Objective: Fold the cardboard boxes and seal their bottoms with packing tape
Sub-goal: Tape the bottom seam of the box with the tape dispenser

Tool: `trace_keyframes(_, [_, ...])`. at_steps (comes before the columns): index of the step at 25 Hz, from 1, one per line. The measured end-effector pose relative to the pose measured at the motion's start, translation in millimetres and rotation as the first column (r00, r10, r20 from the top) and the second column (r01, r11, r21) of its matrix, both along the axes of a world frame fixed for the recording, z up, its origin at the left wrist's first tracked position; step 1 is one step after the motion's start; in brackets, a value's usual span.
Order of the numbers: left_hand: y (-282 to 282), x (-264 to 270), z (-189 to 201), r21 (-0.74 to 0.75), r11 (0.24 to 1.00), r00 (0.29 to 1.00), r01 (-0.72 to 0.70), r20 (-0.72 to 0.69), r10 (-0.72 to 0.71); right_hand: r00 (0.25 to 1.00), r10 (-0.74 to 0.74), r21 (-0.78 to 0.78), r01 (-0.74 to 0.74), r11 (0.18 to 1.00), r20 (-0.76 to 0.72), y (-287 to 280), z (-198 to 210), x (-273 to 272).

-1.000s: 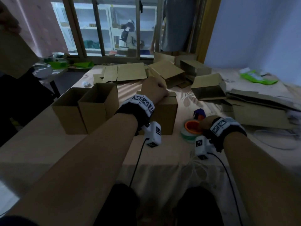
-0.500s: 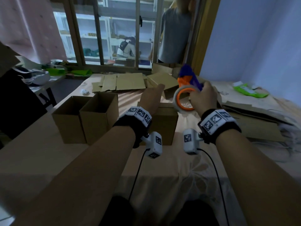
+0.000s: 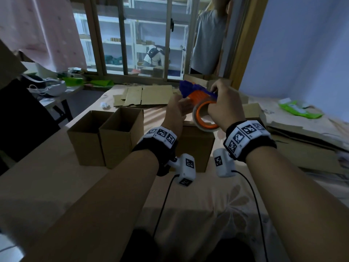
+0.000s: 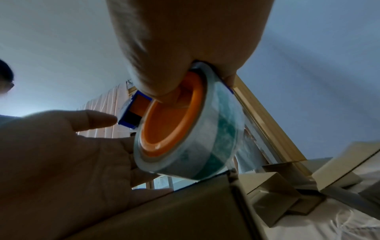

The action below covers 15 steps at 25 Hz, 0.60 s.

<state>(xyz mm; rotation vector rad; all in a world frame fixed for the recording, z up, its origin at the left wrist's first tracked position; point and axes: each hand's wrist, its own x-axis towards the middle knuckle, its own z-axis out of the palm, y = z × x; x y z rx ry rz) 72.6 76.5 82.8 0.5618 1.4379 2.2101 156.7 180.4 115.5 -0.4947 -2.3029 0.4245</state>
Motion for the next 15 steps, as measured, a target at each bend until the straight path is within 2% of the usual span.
trace_keyframes(5, [1, -4, -7, 0.059, 0.998, 0.997, -0.029, 0.071, 0.025, 0.996, 0.015, 0.133, -0.026, 0.991, 0.084, 5, 5, 2])
trace_keyframes(10, [0, -9, -12, 0.037, 0.998, 0.998, -0.05, 0.038, 0.048, 0.995, 0.031, 0.121, -0.043, 0.992, 0.095, 10, 8, 4])
trace_keyframes(13, [-1, -7, -10, 0.1, 0.992, 0.992, -0.077, 0.104, 0.067, 0.996, 0.043, 0.123, -0.053, 0.991, 0.082, 10, 7, 3])
trace_keyframes(15, [-3, -4, -8, 0.078, 0.993, 0.992, -0.092, 0.092, 0.085, 0.996, 0.06, 0.11, -0.067, 0.992, 0.065, 10, 6, 2])
